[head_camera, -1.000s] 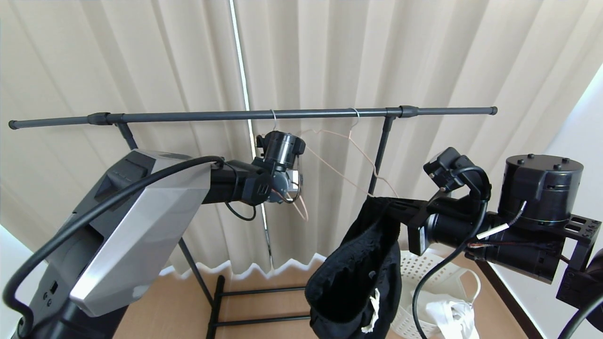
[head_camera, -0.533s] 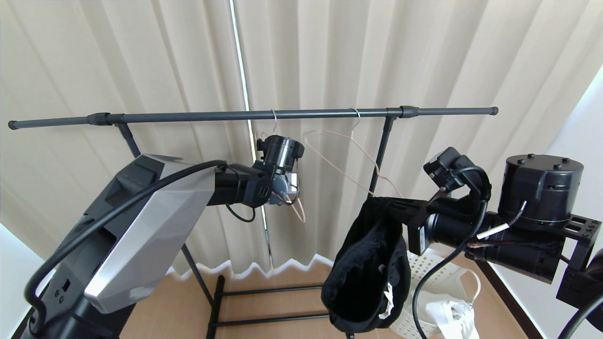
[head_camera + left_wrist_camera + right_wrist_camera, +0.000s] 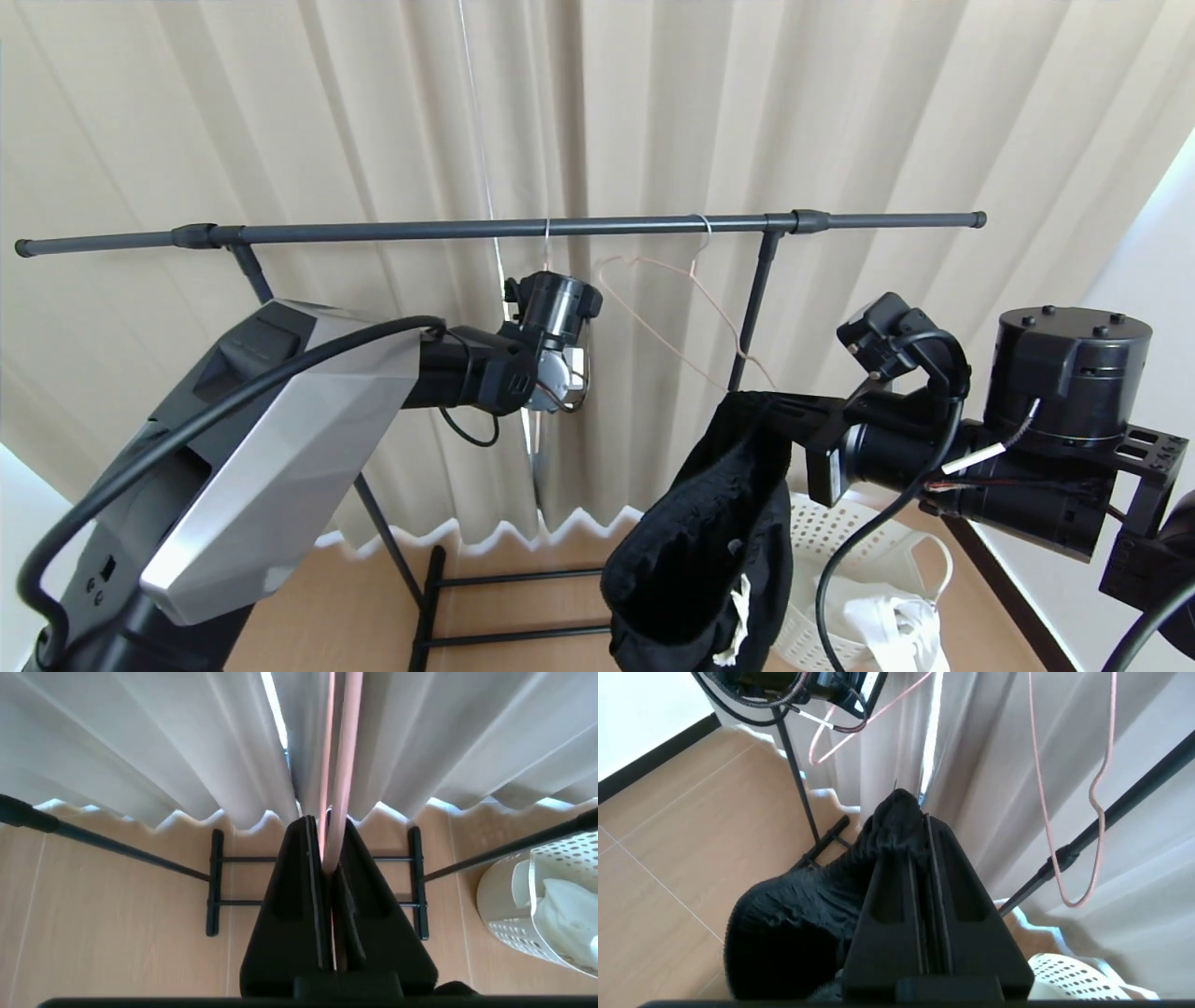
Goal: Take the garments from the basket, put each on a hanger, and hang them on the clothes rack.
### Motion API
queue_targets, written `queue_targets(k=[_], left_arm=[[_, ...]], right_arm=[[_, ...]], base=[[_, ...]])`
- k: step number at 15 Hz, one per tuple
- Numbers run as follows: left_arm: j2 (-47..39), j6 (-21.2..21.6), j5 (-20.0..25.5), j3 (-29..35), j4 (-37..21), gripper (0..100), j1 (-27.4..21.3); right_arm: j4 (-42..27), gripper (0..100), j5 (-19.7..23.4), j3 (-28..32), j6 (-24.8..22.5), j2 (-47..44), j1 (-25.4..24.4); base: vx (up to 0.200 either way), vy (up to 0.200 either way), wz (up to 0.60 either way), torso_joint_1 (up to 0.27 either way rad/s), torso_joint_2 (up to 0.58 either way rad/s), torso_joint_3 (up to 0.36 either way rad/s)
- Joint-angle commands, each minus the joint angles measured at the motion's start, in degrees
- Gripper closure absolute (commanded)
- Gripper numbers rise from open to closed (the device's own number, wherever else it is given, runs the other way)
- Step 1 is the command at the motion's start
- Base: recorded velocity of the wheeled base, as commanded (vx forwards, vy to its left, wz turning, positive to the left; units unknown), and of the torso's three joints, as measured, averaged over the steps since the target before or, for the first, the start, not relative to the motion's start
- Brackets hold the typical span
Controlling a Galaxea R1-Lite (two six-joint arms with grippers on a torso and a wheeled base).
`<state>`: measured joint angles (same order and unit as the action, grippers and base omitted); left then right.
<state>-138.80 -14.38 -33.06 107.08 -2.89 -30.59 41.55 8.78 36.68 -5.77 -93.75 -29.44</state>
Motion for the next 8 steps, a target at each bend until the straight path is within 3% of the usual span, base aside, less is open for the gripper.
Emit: queue_targets(k=[1,5,8], left_arm=[[3.5,0.0,-0.3,-2.4,0.2,100,-0.2],[8.2,0.1,-1.0,-6.1,0.3,100,-0.9],[14.3,0.1,-1.0,-13.2,0.3,100,-2.7]], right_arm=[[0.0,100,0.0,0.1,0.0,-0.1,0.0],[0.0,100,0.0,0.1,0.0,-0.1,0.0],[0.0,100,0.0,0.1,0.0,0.0,0.0]], base=[[0.000,0.000,0.00,0.000,0.00,0.000],[0.000,0.000,0.00,0.000,0.00,0.000],[0.000,0.000,0.00,0.000,0.00,0.000]])
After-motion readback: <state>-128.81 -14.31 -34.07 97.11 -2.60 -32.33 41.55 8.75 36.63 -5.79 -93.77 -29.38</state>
